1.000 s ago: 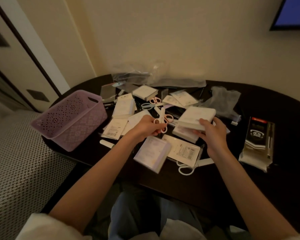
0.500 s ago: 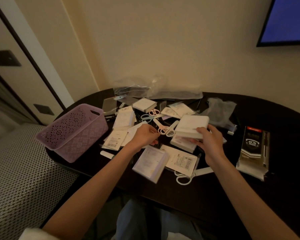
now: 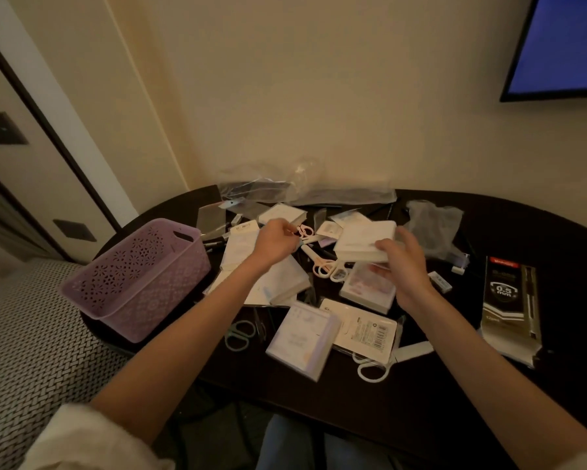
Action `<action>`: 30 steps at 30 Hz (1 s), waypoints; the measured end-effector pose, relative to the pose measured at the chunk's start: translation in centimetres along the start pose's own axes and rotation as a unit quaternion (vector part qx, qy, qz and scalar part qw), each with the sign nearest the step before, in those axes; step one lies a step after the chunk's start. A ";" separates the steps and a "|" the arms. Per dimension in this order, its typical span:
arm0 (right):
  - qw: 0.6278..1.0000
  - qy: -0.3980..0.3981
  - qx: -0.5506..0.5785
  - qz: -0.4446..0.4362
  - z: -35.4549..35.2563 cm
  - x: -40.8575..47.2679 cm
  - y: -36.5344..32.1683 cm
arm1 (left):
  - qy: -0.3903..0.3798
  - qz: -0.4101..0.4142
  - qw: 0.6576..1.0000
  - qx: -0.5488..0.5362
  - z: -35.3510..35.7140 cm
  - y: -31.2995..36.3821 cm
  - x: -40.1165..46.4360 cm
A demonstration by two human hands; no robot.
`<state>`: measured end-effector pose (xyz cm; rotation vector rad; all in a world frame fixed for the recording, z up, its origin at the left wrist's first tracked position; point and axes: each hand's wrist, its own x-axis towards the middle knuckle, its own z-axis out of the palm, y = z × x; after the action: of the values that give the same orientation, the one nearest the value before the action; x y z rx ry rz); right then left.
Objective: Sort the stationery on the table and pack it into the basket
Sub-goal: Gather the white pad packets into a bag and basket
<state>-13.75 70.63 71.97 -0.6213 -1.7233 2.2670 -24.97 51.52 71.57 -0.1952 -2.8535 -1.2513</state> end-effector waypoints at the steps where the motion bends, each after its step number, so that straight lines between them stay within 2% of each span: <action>1: 1.000 0.000 -0.006 -0.009 0.5 0.3 -0.5 | 0.007 0.008 1.000 0.022 -0.2 0.2 1.3; 5: 0.999 -0.014 -0.022 -0.034 2.4 1.9 -2.2 | 0.049 0.069 0.987 0.133 -0.7 0.4 6.2; 8: 0.999 -0.017 -0.006 -0.031 3.5 3.3 -3.1 | 0.107 0.136 0.952 0.251 -0.9 -0.3 9.3; 11: 1.000 -0.014 -0.006 -0.024 4.5 4.7 -3.5 | 0.114 0.175 0.922 0.326 -0.7 -1.3 11.9; 16: 1.000 -0.002 -0.010 -0.014 5.6 6.5 -3.4 | 0.086 0.213 0.888 0.398 0.0 -2.5 15.3; 22: 1.000 0.001 -0.012 -0.011 6.0 7.7 -3.1 | 0.052 0.207 0.854 0.474 0.8 -2.7 17.2; 26: 1.000 -0.001 -0.005 -0.008 6.0 8.0 -3.0 | 0.101 0.228 0.839 0.483 1.3 -3.1 16.8; 30: 1.000 -0.003 -0.003 -0.009 5.5 7.6 -3.1 | 0.143 0.291 0.815 0.480 1.0 -3.2 15.9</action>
<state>-23.25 70.05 74.63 -0.5990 -1.7305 2.2546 -41.15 51.74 69.63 -0.6814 -2.4551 0.2827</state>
